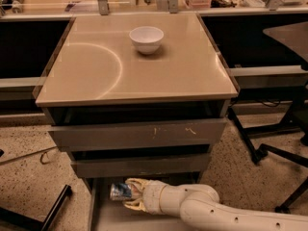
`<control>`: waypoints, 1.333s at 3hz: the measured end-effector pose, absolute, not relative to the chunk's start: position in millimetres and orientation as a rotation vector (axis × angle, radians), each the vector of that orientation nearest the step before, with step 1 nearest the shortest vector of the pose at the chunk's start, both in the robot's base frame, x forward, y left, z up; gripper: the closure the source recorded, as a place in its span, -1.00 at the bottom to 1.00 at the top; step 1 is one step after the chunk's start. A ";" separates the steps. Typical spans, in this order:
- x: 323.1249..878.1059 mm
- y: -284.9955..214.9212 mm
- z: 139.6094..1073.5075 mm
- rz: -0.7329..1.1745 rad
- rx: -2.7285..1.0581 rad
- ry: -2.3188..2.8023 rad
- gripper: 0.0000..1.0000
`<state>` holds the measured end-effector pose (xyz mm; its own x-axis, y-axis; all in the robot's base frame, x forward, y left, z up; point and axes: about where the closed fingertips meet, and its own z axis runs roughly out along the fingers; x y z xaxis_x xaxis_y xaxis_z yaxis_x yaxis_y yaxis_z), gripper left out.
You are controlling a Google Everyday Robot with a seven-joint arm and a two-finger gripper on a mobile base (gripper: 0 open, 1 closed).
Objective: Pick redbull can from bottom drawer and place on counter
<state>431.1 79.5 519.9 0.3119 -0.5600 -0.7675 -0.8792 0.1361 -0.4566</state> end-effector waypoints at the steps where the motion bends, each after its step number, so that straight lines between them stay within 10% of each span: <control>1: 433.0 84.0 524.1 0.398 -1.537 1.354 1.00; 4: 457.3 49.5 769.8 0.036 -1.425 1.067 1.00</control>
Offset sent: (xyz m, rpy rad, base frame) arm 0.0315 -0.0421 0.2348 0.1251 -0.3463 -0.0271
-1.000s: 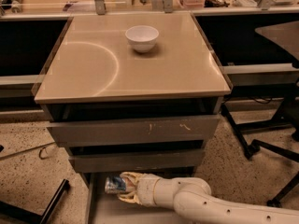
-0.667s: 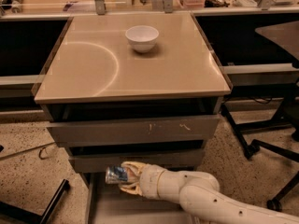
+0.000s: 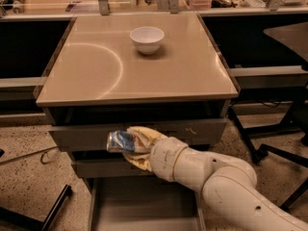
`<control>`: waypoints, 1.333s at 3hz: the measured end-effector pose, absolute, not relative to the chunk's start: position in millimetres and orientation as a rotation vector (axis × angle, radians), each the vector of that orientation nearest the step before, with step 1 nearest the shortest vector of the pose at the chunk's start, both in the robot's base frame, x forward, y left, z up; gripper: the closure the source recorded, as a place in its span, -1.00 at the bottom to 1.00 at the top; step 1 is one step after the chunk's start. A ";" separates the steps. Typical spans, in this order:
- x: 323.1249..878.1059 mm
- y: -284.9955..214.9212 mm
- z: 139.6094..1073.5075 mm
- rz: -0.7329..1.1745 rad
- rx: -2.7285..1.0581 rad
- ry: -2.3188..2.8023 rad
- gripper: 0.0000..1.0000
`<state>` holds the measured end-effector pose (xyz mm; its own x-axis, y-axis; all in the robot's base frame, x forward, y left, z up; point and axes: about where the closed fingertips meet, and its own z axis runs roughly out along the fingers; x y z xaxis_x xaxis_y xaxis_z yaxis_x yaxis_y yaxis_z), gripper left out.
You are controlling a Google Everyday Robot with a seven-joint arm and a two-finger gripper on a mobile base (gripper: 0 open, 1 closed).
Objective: Pick redbull can from bottom drawer and place on counter
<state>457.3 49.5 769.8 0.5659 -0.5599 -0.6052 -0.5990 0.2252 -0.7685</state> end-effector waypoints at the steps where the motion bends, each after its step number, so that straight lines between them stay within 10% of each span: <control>1: 451.1 59.7 792.4 0.031 -1.417 1.023 1.00; 4: 495.0 48.4 844.6 -0.094 -1.384 0.947 1.00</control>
Offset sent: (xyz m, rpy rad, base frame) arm -0.0064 0.0104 0.0249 0.0162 -0.0393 0.0168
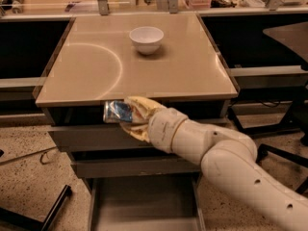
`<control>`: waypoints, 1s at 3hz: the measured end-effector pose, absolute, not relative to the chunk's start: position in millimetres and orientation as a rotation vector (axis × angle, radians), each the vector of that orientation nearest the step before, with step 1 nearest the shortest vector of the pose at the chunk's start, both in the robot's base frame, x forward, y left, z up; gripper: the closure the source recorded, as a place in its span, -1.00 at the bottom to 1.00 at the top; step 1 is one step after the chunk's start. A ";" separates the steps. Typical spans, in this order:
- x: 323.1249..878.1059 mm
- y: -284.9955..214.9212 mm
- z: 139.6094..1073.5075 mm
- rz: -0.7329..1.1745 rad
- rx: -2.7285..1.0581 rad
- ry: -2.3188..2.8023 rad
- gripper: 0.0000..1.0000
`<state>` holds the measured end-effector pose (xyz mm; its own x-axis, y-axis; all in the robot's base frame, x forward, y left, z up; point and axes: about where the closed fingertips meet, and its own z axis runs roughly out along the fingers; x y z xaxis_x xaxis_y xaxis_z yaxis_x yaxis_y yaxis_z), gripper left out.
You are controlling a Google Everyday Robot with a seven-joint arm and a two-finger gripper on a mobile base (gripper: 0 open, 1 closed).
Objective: Pick redbull can from bottom drawer and place on counter
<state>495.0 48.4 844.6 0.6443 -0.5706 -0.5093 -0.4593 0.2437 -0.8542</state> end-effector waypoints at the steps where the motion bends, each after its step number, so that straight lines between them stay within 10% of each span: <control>1: 551.7 38.3 892.2 -0.185 -1.381 0.943 1.00; 3: 656.1 38.9 914.5 -0.235 -1.557 1.084 1.00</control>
Offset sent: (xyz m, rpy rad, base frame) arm 0.2240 -0.0156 0.1245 -0.2808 0.0229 -0.1693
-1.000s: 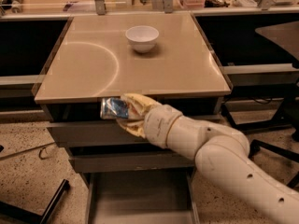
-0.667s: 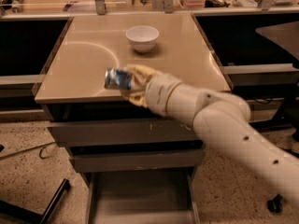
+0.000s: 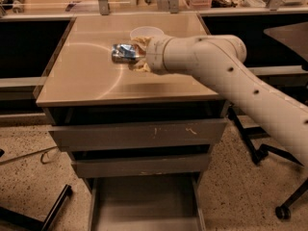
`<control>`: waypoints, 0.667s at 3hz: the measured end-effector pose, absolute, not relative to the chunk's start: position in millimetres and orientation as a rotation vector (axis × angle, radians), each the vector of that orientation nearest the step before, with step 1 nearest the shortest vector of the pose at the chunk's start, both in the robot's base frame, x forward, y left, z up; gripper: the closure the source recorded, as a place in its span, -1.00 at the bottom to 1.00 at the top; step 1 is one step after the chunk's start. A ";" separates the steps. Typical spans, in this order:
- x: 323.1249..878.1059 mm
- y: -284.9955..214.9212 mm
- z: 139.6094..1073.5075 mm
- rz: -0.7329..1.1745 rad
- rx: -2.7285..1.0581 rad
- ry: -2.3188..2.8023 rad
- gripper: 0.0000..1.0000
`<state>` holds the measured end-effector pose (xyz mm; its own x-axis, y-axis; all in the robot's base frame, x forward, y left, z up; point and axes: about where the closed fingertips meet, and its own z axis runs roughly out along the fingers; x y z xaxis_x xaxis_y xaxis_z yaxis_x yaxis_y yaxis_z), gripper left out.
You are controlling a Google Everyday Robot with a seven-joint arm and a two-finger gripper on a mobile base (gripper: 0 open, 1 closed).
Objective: Pick redbull can from bottom drawer and place on counter
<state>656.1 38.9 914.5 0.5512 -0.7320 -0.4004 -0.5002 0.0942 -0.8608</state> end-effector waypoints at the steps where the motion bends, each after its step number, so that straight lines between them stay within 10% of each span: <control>1: 689.5 60.4 908.8 -0.092 -1.618 1.143 1.00; 2: 715.4 68.2 883.5 0.124 -1.634 1.234 1.00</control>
Offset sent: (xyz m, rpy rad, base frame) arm 0.0607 0.0147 -0.0939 0.0071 0.7143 0.2191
